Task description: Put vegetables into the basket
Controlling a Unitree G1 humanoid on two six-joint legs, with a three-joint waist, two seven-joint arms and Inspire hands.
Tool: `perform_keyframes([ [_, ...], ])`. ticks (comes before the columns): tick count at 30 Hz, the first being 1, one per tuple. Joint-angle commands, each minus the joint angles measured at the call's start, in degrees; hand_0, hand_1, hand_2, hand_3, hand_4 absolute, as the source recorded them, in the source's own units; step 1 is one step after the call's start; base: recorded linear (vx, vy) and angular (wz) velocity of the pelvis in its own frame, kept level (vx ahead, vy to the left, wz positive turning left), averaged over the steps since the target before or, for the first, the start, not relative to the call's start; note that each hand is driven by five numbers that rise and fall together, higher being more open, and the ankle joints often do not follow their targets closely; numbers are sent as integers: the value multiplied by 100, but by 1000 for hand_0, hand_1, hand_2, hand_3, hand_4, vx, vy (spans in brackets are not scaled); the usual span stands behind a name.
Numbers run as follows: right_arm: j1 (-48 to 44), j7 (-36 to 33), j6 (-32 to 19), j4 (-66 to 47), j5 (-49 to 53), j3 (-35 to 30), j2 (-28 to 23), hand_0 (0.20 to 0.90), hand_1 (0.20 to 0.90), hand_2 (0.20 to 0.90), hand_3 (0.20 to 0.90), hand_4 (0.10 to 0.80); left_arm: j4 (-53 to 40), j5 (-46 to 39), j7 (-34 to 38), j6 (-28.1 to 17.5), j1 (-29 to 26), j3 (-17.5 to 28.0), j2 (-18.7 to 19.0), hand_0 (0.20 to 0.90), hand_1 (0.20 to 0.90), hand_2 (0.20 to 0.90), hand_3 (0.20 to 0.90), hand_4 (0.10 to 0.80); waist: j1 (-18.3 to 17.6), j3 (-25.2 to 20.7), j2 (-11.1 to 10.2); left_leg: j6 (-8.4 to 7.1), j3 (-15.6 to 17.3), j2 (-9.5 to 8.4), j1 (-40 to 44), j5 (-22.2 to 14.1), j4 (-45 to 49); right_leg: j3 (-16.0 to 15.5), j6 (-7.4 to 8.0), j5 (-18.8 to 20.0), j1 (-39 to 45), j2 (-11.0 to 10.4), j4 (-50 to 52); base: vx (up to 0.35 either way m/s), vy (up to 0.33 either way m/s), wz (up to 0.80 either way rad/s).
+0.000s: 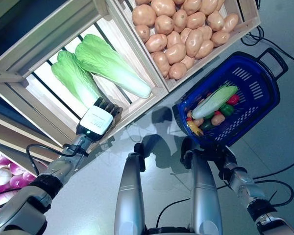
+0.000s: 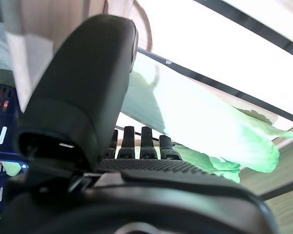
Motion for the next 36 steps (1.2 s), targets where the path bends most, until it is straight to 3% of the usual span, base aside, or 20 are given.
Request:
perform_keyframes([
  [1,466,-122,-373,-382,322,-215,-295,900,900,900,900,800,-43,-114,418,448,-24,556,470,900,900,900,900,800,-12,-188,64,380,332,-185,-125,393,-244,-160,-298,-282,269,-13,593,0,0,0],
  [11,465,-67,-413,-493,409,-165,-260,900,900,900,900,800,322,-96,369,442,-441,414,502,900,900,900,900,800,-64,-169,-40,390,371,-163,-277,407,-230,-171,-298,-228,95,54,637,-7,6,-2],
  [13,440,-126,-418,-517,410,-119,-233,900,900,900,900,800,411,-161,316,480,-529,369,476,300,300,300,300,400,-76,-158,-52,390,391,-159,-248,399,-265,-171,-294,-218,116,65,592,0,0,0],
  [36,179,-280,-493,-461,537,116,-131,900,900,900,900,800,548,-565,157,375,-959,159,419,300,300,300,300,400,-88,-67,-14,347,499,-182,186,388,-674,-237,-287,-212,515,88,166,0,0,0],
])
